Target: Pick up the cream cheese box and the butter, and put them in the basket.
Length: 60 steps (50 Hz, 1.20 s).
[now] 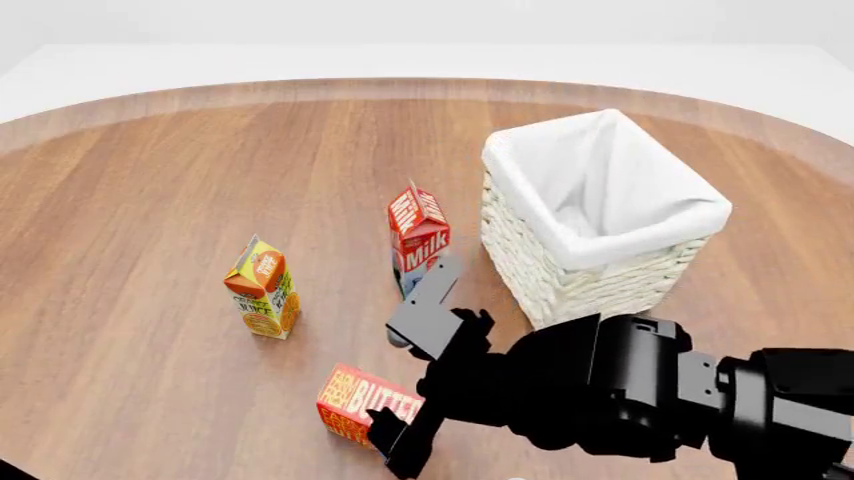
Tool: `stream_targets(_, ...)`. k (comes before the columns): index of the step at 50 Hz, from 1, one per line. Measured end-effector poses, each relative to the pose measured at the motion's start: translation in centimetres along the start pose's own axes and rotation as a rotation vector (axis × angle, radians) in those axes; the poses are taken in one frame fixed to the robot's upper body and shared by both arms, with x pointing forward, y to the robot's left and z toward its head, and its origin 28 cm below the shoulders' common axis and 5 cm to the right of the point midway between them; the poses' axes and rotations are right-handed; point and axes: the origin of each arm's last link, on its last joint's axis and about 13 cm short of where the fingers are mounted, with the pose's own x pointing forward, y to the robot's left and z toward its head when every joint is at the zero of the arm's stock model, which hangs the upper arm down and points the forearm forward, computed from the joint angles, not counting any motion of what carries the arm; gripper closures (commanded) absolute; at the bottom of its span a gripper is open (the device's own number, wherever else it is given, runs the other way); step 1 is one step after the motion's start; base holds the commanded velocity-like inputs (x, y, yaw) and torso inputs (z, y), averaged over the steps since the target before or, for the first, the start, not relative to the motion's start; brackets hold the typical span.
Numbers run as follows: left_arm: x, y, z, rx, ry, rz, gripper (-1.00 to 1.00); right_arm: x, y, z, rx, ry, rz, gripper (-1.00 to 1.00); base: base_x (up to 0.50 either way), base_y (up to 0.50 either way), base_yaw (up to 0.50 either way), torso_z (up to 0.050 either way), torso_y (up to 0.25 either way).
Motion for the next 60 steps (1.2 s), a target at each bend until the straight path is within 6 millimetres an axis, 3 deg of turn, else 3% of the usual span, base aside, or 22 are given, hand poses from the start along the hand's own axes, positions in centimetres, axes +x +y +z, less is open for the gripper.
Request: stream_targets(60,0.1,-0.2,0.4,0.002,-0.001,0.001,-1.0,3.3,0.6,-2.4,0.002,0.091,0.015,-1.0,0.0,0.0,0.0,0.0,0.0)
